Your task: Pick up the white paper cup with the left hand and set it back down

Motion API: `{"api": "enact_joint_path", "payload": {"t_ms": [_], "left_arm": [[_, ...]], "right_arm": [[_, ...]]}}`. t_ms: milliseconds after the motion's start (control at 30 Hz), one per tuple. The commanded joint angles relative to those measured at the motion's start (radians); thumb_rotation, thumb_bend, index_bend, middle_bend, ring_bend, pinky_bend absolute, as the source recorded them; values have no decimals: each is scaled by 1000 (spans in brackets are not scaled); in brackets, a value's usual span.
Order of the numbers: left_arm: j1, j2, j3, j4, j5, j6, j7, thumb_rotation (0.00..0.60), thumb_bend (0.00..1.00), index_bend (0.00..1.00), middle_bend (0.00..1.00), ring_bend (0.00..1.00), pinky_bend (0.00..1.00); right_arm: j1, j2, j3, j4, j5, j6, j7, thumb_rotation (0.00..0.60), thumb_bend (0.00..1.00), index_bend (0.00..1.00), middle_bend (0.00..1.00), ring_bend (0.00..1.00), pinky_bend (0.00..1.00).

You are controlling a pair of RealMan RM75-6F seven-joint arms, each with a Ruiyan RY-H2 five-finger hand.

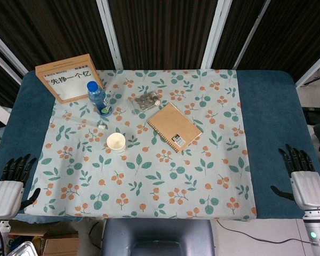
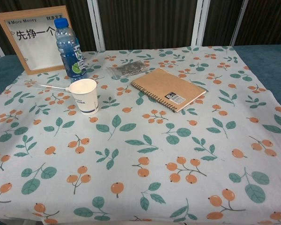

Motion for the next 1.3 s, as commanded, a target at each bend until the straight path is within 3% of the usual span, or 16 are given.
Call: {"api": "enact_joint_path", "payload": {"t_ms": [33,333,533,667,833,1067,1300], "left_arm": [[-15,9,1,-13,11,-20,22,600,292,0,0,0,0],[-156,60,-42,-165,49,-177,167,600,297,0,0,0,0],[-291,100,-111,-330,-14,-353,319,600,305,0,0,0,0],[-419,57,-184,-372,-200,-519,403,600,306,0,0,0,0],[-566,-30,-223,-344,-404,-616,603,600,312,0,0,0,0],[-732,-124,-200,-282,-661,-621,881,600,315,0,0,0,0],[-858,-205,-177,-225,-841,-577,1012,600,313,0,0,0,0]], "right_arm": [[1,0,0,1,4,-4,0,600,69,0,0,0,0],[3,-1,4,16,16,-11,5,600,69,0,0,0,0],[2,-2,1,31,22,-17,14,600,69,0,0,0,0],[5,-9,4,41,36,-30,24,600,69,0,0,0,0],[5,-13,6,53,40,-31,36,600,69,0,0,0,0],[2,0,4,84,26,-22,88,600,69,0,0,0,0],[5,-22,-2,126,43,-53,120,600,69,0,0,0,0]]}}
